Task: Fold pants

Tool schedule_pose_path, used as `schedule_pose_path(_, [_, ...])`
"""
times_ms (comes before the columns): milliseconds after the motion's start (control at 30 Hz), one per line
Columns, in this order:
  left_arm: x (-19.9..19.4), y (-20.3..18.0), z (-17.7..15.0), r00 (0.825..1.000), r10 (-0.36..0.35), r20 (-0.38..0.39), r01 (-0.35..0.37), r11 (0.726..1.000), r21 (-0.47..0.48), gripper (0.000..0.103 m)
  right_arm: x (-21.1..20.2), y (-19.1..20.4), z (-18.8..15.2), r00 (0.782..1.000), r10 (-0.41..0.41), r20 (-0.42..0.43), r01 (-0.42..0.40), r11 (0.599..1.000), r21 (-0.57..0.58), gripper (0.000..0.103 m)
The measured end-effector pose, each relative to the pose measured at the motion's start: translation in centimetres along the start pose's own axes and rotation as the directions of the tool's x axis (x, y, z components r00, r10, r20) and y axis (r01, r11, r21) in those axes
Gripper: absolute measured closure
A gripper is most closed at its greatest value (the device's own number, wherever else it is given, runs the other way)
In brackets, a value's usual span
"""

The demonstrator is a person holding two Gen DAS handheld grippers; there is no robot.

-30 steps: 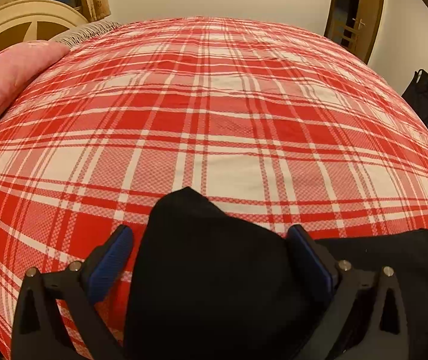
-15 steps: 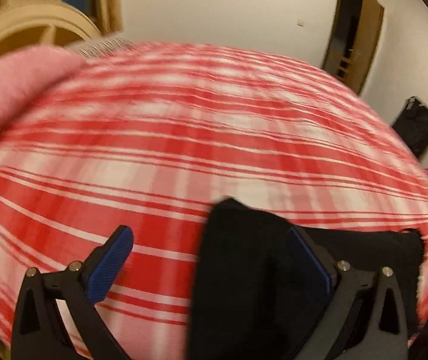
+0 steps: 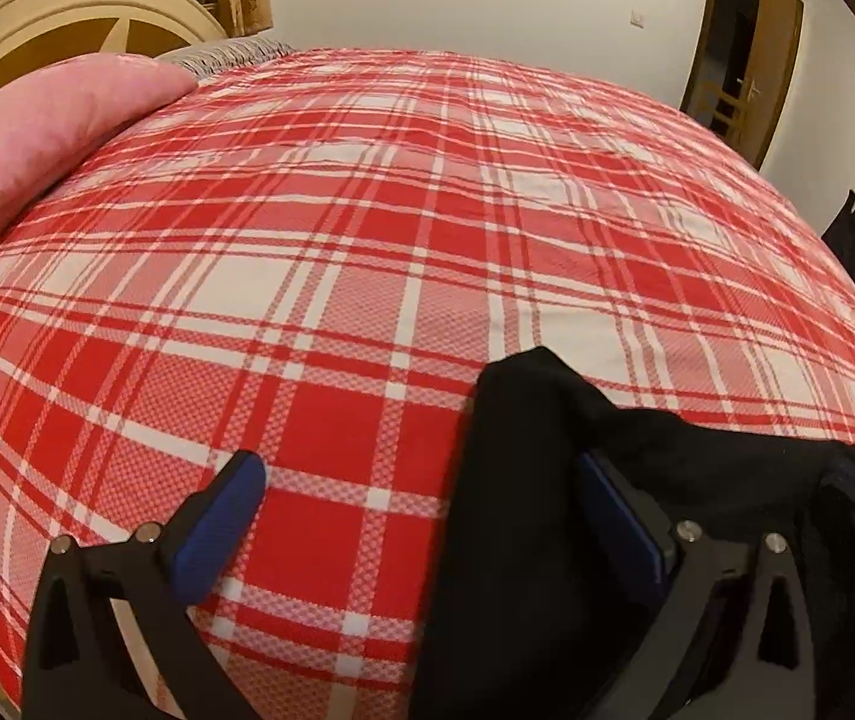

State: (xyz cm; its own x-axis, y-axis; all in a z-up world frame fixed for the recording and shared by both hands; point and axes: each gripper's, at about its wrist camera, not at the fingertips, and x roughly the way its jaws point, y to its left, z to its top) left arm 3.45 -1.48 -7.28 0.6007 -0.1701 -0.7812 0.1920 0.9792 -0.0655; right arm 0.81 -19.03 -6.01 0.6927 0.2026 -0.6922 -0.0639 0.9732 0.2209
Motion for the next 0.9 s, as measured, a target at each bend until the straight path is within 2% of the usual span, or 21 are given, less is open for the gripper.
schedule_pose_path(67, [-0.4,-0.2,-0.1,1.000,0.011,-0.012,-0.011,1.000,0.009,0.000,2.1,1.2,1.0,0.998,0.053,-0.033,-0.054,0.998,-0.037,0.082])
schedule_pose_path(100, [-0.7,-0.2,-0.2,1.000,0.011,-0.018,-0.011,1.000,0.008,0.000,3.1,1.5,1.1,0.997,0.054,-0.059,-0.057,0.997,-0.043,0.082])
schedule_pose_path(167, [-1.1,0.0,-0.4,0.999,0.005,-0.035,-0.005,1.000,0.003,0.000,5.9,1.2,0.9,0.992,-0.010,-0.127,0.006,0.999,-0.033,0.082])
schedule_pose_path(233, [-1.2,0.6,-0.7,0.999,0.028,-0.046,-0.029,1.000,-0.002,0.000,7.1,0.0,1.2,0.992,-0.008,-0.122,0.012,0.999,0.031,0.082])
schedule_pose_path(300, [-1.4,1.4,-0.9,0.999,-0.001,-0.055,0.000,1.000,-0.023,0.000,6.9,-1.2,1.5,0.994,0.011,-0.104,0.002,0.992,0.126,0.082])
schedule_pose_path(400, [-1.6,1.5,-1.0,0.999,0.000,-0.052,-0.001,1.000,-0.020,0.000,4.0,-2.0,1.1,0.999,0.030,-0.011,-0.028,0.985,0.173,0.082])
schedule_pose_path(500, [-1.9,1.3,-1.1,0.999,0.017,-0.042,-0.017,1.000,0.001,0.000,-0.4,-2.7,0.3,0.995,-0.001,0.099,-0.016,0.986,0.167,0.079])
schedule_pose_path(533, [-1.9,1.1,-1.0,0.999,0.021,-0.041,-0.021,1.000,0.005,0.000,-1.8,-3.0,-0.1,0.992,-0.015,0.126,-0.005,0.986,0.164,0.069])
schedule_pose_path(567, [-2.0,1.0,-1.0,0.999,0.026,-0.041,-0.026,1.000,0.008,0.000,-3.8,-3.7,-0.9,0.986,-0.052,0.158,0.026,0.986,0.163,0.050])
schedule_pose_path(633, [-2.3,0.9,-0.9,0.999,0.028,-0.040,-0.028,1.000,0.008,0.000,-6.6,-5.1,-2.3,0.971,-0.120,0.205,0.085,0.982,0.170,0.033])
schedule_pose_path(667, [-2.4,0.9,-0.9,0.999,0.020,-0.043,-0.020,1.000,0.006,0.000,-7.8,-5.9,-3.0,0.964,-0.150,0.220,0.111,0.978,0.178,0.033])
schedule_pose_path(767, [-3.5,0.4,-1.0,0.999,-0.036,-0.027,0.036,0.999,0.003,0.000,-9.8,-9.6,-5.2,0.953,-0.223,0.206,0.160,0.945,0.284,0.031])
schedule_pose_path(833, [-4.0,-0.2,-1.2,0.996,-0.086,-0.005,0.086,0.996,0.008,0.000,-10.2,-11.9,-6.8,0.956,-0.236,0.174,0.156,0.912,0.379,0.031])
schedule_pose_path(900, [-3.8,-1.0,-1.4,0.988,-0.153,-0.023,0.154,0.988,0.017,0.000,-9.9,-13.5,-8.7,0.967,-0.217,0.135,0.134,0.881,0.454,0.031])
